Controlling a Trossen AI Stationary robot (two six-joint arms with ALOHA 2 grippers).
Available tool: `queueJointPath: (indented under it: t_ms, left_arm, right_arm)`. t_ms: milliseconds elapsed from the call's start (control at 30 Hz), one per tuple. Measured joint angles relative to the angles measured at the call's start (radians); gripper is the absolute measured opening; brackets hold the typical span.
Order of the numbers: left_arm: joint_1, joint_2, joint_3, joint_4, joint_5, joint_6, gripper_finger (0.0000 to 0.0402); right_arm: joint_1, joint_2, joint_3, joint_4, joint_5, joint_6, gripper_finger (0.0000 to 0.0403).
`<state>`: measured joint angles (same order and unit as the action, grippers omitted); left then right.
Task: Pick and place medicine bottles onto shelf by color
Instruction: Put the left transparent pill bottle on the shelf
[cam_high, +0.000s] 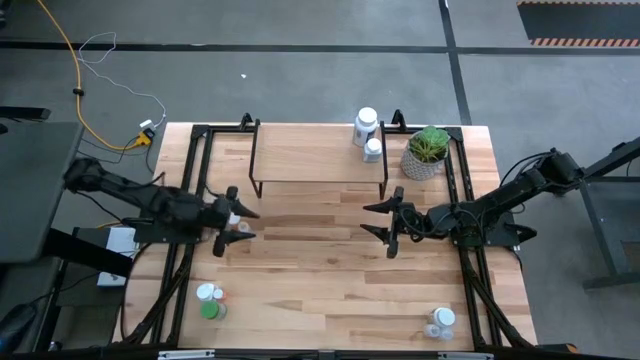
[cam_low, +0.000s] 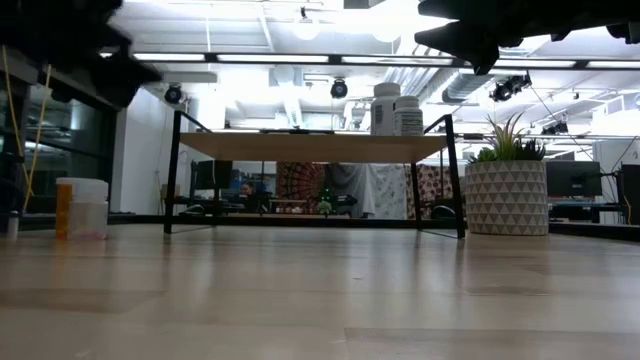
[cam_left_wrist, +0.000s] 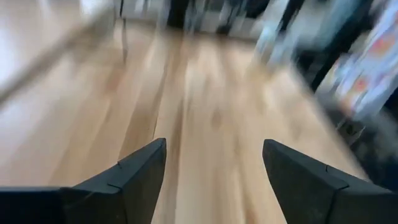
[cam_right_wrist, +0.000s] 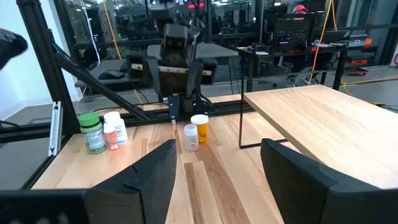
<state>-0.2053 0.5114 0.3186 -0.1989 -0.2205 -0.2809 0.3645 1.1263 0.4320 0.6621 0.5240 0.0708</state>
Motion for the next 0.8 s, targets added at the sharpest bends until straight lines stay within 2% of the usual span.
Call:
queueJointPath:
  t_ms: [133, 267, 500, 800]
  left_arm:
    - [0.000, 0.127, 0.153, -0.335, 0.005, -0.103, 0.0255]
    - [0.001, 0.227, 0.255, -0.526, 0.041, -0.120, 0.0255]
    - [0.001, 0.355, 0.296, -0.572, 0.126, -0.101, 0.0255]
    - [0.072, 0.559, 0.295, -0.616, 0.003, -0.109, 0.0255]
  right_arm:
    - [0.000, 0.000, 0.000, -0.002, 0.000, 0.000, 0.0224]
    - [0.000, 0.000, 0.000, -0.008, 0.000, 0.000, 0.0225]
    - [0.000, 0.000, 0.000, -0.008, 0.000, 0.000, 0.0224]
    - [0.000, 0.000, 0.000, -0.008, 0.000, 0.000, 0.0224]
